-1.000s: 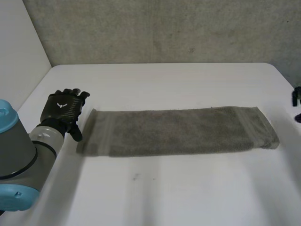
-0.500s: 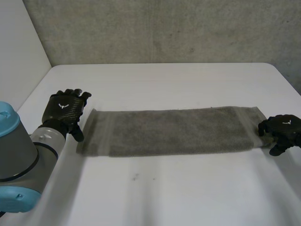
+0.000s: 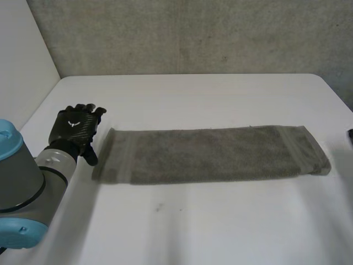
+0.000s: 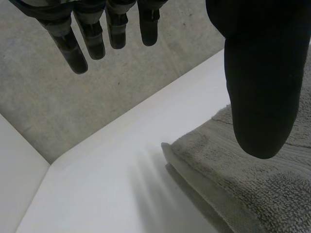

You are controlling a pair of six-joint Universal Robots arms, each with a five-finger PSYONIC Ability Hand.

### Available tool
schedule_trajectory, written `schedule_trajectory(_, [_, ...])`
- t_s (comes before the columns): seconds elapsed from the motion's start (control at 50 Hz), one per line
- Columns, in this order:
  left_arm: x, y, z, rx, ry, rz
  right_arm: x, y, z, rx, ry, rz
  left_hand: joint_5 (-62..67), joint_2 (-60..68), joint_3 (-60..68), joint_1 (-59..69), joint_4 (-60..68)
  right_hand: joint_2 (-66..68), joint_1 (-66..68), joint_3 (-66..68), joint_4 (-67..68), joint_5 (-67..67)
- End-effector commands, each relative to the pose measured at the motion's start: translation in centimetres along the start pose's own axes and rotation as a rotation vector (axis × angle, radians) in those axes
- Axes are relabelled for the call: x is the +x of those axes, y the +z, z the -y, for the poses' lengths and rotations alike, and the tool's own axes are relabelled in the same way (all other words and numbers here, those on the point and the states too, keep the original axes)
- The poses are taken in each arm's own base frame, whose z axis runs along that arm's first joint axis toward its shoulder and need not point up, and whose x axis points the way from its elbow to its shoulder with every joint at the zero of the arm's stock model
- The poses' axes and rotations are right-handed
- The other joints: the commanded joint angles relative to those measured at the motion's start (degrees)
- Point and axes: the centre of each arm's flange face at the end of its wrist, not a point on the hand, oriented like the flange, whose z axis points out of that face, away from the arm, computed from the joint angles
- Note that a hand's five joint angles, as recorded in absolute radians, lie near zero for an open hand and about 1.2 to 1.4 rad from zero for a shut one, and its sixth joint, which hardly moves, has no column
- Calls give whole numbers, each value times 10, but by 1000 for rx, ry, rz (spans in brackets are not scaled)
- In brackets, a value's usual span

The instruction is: Fold the towel.

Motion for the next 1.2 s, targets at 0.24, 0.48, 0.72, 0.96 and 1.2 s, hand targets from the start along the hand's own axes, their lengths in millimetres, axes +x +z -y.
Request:
schedule_trajectory(0.24, [0, 0, 0, 0, -1, 2, -26, -33, 65, 189, 127, 42, -12, 7, 7, 0, 7, -149, -35, -152, -157, -142])
schedule_trajectory(0.48, [3, -3, 0, 1, 1, -9, -36, -40, 43, 186, 87, 262, -13, 5, 5, -1, 5, -209, -95, -213, -218, -203])
schedule_trajectory(0.72, [3, -3, -1, -1, 1, -11, -52, -33, 18, 106, 39, 329, -13, 5, 5, -1, 5, -225, -111, -228, -233, -218])
schedule_trajectory(0.96, [0, -2, -1, -1, -1, -1, -55, -29, 12, 97, 45, 336, -13, 5, 5, -1, 5, -218, -104, -221, -226, -211])
schedule_trajectory(1.2, [-1, -1, -2, -5, -1, 1, -60, -24, 5, 76, 49, 347, -13, 5, 5, -1, 5, -174, -60, -177, -182, -167])
